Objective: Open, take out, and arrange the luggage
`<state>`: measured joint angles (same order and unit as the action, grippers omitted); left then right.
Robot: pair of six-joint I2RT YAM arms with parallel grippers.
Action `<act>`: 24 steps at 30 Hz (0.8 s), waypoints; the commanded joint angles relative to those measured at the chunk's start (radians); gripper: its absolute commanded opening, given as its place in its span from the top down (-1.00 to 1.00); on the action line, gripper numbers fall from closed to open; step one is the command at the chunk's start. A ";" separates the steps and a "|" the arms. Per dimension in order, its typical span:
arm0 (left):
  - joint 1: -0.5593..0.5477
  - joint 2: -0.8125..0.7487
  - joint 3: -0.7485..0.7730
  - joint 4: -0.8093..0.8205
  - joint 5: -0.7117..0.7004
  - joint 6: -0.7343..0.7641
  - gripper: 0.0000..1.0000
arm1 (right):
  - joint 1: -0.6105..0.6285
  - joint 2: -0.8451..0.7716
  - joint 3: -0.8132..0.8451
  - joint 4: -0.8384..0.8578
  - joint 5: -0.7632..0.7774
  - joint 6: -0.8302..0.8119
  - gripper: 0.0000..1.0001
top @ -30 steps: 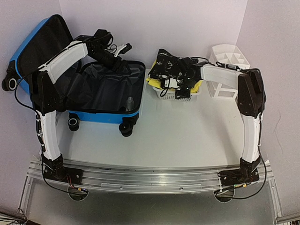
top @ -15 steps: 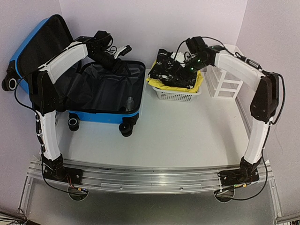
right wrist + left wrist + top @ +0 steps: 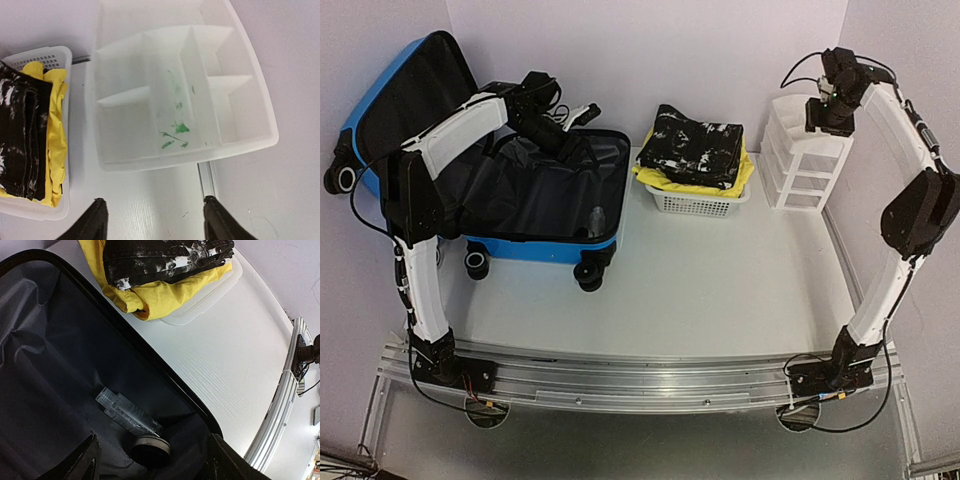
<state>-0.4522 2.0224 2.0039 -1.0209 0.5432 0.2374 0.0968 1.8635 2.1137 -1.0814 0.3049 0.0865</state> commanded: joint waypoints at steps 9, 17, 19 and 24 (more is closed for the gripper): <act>0.006 -0.089 -0.024 0.023 0.037 -0.011 -0.44 | -0.072 0.212 0.262 -0.097 -0.014 -0.054 0.35; 0.006 -0.091 -0.024 0.023 0.041 -0.014 -0.44 | -0.089 0.342 0.354 -0.096 -0.029 -0.105 0.34; 0.006 -0.091 -0.024 0.024 0.044 -0.017 -0.44 | -0.102 0.368 0.360 -0.096 -0.028 -0.140 0.35; 0.006 -0.096 -0.035 0.025 0.039 -0.015 -0.45 | -0.120 0.382 0.312 -0.098 -0.049 -0.164 0.63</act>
<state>-0.4522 1.9835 1.9812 -1.0199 0.5728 0.2276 -0.0021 2.2204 2.4504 -1.1103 0.2730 -0.0479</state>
